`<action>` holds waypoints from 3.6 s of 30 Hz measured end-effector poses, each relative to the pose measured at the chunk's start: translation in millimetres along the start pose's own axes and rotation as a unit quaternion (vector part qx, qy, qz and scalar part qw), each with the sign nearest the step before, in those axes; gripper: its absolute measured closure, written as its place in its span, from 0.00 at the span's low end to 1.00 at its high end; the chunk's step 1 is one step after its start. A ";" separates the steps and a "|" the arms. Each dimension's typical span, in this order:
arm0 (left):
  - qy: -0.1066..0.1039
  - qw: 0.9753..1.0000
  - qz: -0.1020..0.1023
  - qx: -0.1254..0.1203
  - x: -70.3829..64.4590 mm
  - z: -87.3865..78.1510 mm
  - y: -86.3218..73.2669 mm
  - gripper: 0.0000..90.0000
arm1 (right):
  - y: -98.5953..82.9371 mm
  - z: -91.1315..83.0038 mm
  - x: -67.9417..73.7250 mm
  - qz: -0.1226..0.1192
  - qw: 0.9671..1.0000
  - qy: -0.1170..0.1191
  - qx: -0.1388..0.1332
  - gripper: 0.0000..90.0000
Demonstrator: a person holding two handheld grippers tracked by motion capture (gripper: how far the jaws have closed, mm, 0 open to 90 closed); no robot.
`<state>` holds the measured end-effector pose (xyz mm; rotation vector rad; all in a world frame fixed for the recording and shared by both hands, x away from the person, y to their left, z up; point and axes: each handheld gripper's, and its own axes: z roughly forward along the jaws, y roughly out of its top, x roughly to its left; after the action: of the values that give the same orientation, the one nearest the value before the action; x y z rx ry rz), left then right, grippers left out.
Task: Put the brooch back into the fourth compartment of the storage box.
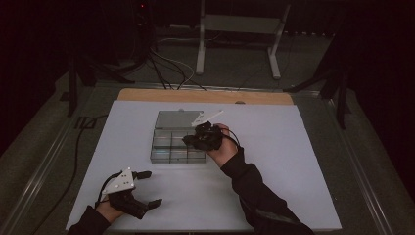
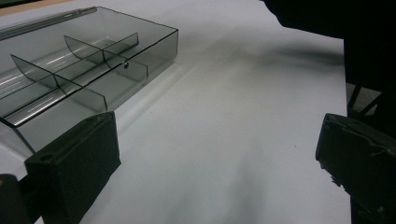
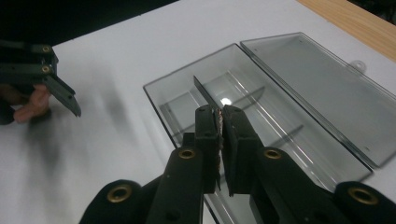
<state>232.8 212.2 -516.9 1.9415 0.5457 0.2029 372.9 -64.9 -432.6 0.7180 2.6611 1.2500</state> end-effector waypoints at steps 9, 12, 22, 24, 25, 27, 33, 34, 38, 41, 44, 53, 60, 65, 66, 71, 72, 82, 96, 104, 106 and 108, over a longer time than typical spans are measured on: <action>-0.001 1.000 0.000 -0.001 0.2 -0.1 0.1 0.01 | 10.9 16.2 6.2 -0.004 1.000 0.012 0.002 0.95; -0.002 1.000 0.001 -0.001 -0.1 -0.4 0.4 0.01 | 13.6 21.1 8.1 -0.002 1.000 0.018 0.002 0.95; -0.001 1.000 0.002 -0.002 -0.4 -0.5 0.4 0.01 | 23.2 38.0 13.7 -0.008 1.000 0.023 0.008 0.95; -0.001 1.000 0.002 -0.002 0.0 -0.6 0.4 0.01 | 25.1 41.3 14.5 -0.012 1.000 0.024 0.009 0.95; -0.001 1.000 0.001 -0.002 0.1 -0.6 0.4 0.01 | 26.3 43.2 15.0 -0.013 1.000 0.025 0.009 0.95; -0.001 1.000 0.002 -0.002 -0.3 -0.6 0.3 0.01 | 27.6 46.1 15.4 -0.012 1.000 0.027 0.011 0.95; -0.001 1.000 0.002 -0.003 -0.4 -0.6 0.4 0.01 | 32.4 55.4 16.6 -0.012 0.999 0.032 0.015 0.94; -0.002 1.000 0.002 -0.002 -0.5 -0.6 0.4 0.01 | 33.0 57.3 17.0 -0.013 0.999 0.033 0.017 0.94; -0.001 1.000 0.001 -0.003 -0.4 -0.6 0.5 0.01 | 36.5 63.2 17.9 -0.014 0.999 0.038 0.017 0.94; -0.002 1.000 0.003 -0.003 -0.1 -0.5 0.6 0.01 | 39.3 68.6 19.0 -0.016 0.999 0.039 0.022 0.94; -0.001 1.000 0.002 -0.005 -0.3 -1.3 0.6 0.01 | 40.7 74.9 18.3 -0.015 0.999 0.038 0.027 0.94; -0.003 1.000 -0.001 -0.006 0.7 -1.5 0.3 0.01 | 43.3 83.8 12.9 -0.011 0.999 0.037 0.034 0.94; -0.003 1.000 -0.001 -0.006 0.6 -1.4 0.2 0.01 | 43.2 79.6 12.0 0.014 0.999 0.048 0.021 0.60; -0.003 1.000 0.000 -0.005 0.6 -0.9 0.4 0.01 | 43.5 73.3 11.7 0.044 0.997 0.062 0.003 0.30; -0.003 1.000 0.002 -0.004 0.2 -1.0 0.4 0.01 | 43.3 71.8 11.8 0.046 0.997 0.057 0.001 0.27; -0.004 1.000 -0.002 -0.005 0.9 -0.6 0.2 0.01 | 40.1 64.9 10.0 0.050 0.997 0.063 -0.004 0.15; -0.003 1.000 0.000 -0.005 0.7 -0.6 0.2 0.01 | 38.9 62.8 9.2 0.053 0.996 0.070 -0.008 0.15; -0.003 1.000 -0.002 -0.005 1.1 -0.1 0.5 0.01 | 31.1 39.2 6.8 0.038 0.997 0.071 -0.014 0.02; -0.001 1.000 0.001 -0.002 1.3 0.8 0.5 0.01 | 2.8 -10.5 -10.6 0.060 0.996 0.050 -0.033 0.00; -0.001 1.000 0.000 -0.003 1.2 0.7 1.5 0.01 | -27.6 -40.5 -14.8 0.066 0.996 0.037 -0.048 0.00; -0.002 1.000 0.002 -0.001 0.9 1.3 1.0 0.01 | -36.6 -46.8 -15.3 0.068 0.996 0.030 -0.049 0.00; -0.002 1.000 0.001 0.000 1.2 1.3 0.7 0.01 | -45.6 -51.7 -16.1 0.071 0.996 0.028 -0.048 0.00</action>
<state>234.6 211.5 -516.9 1.9417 0.5405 0.2007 355.0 -133.3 -434.5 0.8827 2.6124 1.4416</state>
